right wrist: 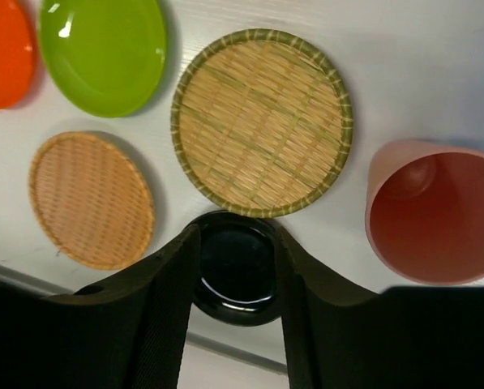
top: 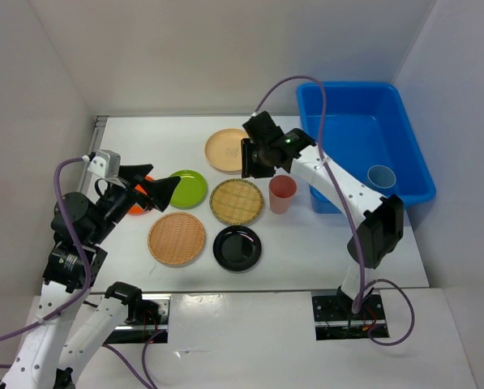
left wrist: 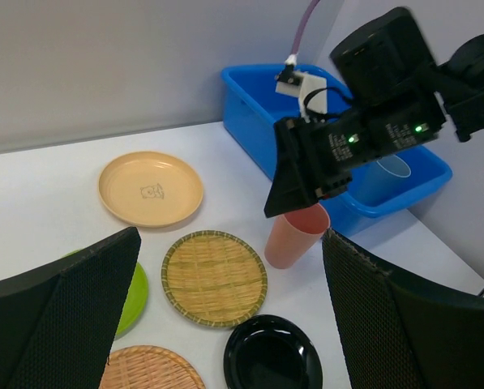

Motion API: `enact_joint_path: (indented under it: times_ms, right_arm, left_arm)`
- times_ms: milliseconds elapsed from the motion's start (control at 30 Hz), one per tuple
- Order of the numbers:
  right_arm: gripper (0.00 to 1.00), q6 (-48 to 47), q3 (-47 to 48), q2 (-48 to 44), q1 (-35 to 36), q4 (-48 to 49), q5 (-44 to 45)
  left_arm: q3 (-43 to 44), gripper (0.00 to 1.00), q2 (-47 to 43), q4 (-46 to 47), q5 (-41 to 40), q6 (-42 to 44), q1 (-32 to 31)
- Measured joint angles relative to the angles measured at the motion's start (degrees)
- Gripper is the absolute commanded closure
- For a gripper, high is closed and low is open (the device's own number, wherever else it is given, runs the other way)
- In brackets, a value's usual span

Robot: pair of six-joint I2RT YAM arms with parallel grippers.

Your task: Place the mixed dishes into the plastic bin

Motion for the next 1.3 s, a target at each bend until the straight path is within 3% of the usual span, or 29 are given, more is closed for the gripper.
enact_joint_path:
  times_ms: [333,1000,1233,1300]
  right_arm:
    - [0.43,-0.1,0.0,2.7,0.1,-1.9,7.6]
    - [0.46,0.3,-7.3,6.0,0.1,-2.3,13.8]
    - [0.67,0.9,-10.0,6.3,-0.3,-0.9,13.1]
    - [0.78,1.3,-10.8,6.3,-0.6,-0.2,12.2]
  left_arm:
    - [0.0,0.01,-1.2,0.0,0.0,0.0,0.0]
    - [0.0,0.01,-1.1,0.0,0.0,0.0,0.0]
    - [-0.7,0.01,-1.1,-0.1,0.0,0.0,0.0]
    - [-0.7,0.01,-1.1,-0.1,0.0,0.0,0.0]
